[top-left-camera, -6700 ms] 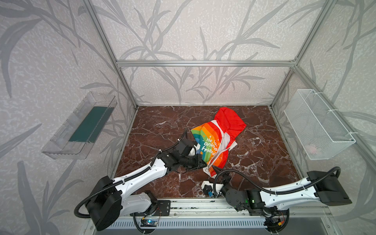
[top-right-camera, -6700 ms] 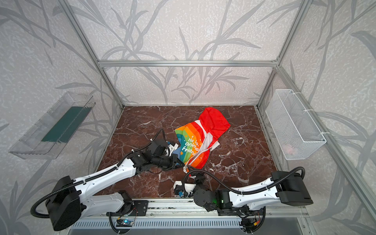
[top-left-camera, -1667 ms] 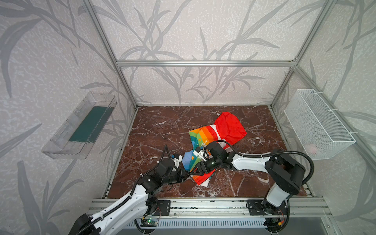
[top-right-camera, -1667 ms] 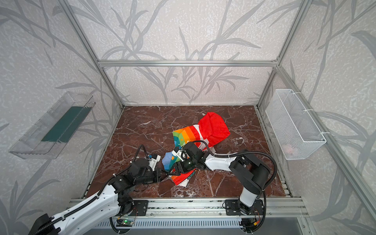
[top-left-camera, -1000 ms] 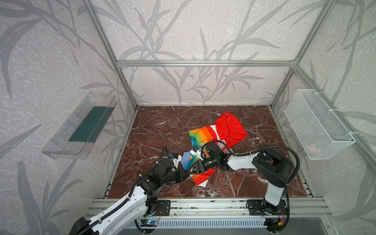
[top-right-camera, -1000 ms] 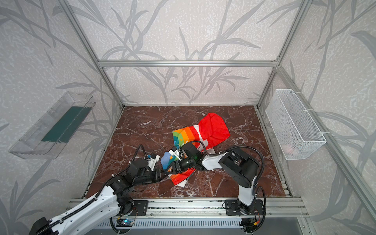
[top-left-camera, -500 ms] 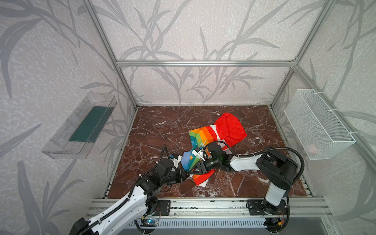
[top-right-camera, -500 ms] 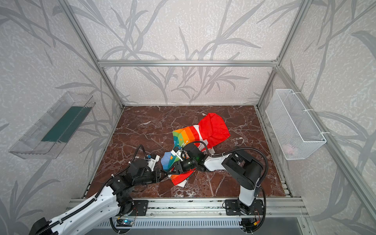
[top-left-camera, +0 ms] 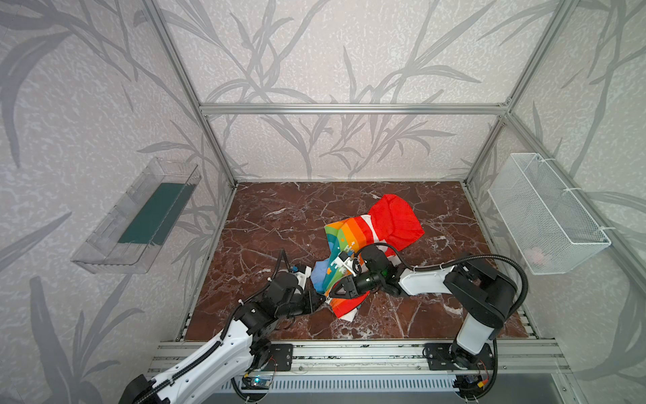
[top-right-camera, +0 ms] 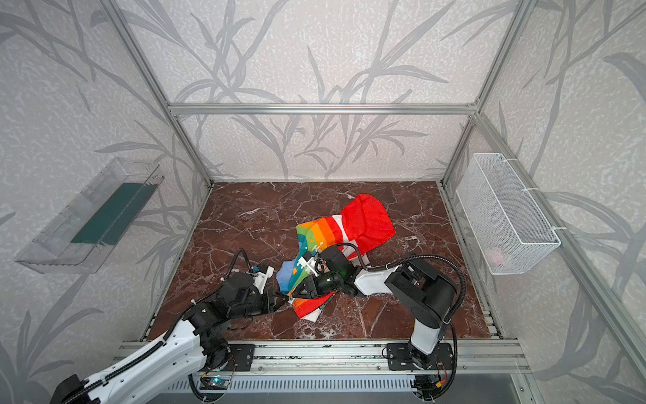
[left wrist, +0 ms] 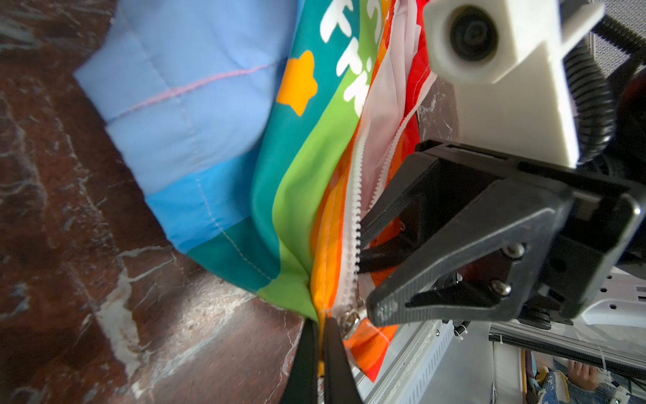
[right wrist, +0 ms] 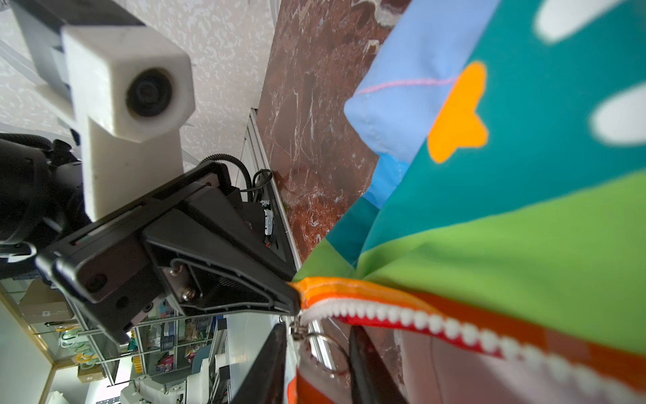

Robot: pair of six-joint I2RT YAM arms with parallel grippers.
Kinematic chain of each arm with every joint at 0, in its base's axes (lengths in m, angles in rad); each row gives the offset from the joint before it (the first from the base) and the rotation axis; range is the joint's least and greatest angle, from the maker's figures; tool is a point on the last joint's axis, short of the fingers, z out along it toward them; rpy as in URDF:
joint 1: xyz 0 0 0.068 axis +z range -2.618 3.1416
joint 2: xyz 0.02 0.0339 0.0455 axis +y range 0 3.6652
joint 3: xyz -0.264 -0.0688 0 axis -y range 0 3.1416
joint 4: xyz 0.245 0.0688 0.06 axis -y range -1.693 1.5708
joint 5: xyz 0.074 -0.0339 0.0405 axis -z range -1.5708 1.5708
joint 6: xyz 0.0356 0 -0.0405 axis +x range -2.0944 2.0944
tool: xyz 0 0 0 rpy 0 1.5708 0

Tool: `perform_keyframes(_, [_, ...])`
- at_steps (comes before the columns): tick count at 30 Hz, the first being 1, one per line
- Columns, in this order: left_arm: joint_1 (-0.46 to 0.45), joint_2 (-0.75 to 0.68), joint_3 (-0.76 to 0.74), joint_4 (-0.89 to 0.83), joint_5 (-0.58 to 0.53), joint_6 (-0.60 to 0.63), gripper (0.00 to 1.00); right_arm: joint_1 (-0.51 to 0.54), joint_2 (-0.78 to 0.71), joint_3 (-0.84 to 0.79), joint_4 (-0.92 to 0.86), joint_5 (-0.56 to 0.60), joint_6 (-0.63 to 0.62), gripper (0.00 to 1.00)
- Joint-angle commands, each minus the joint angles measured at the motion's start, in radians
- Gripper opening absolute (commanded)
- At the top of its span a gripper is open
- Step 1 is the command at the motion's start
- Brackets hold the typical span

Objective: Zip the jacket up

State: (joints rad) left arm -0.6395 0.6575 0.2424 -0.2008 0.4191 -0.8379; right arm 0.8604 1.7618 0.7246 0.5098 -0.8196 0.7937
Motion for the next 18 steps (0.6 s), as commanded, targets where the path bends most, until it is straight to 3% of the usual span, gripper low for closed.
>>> perform_keyframes(1, [0.005,0.010,0.000,0.021,-0.015,0.001,0.00,-0.005,-0.031,0.007,-0.001,-0.001,-0.002,0.30])
perform_keyframes(6, [0.003,0.022,-0.002,0.040,-0.007,-0.003,0.00,-0.009,-0.041,0.002,0.011,0.017,-0.019,0.30])
perform_keyframes(18, [0.003,0.018,-0.014,0.047,-0.003,-0.016,0.00,-0.014,-0.032,0.010,-0.006,0.045,-0.008,0.17])
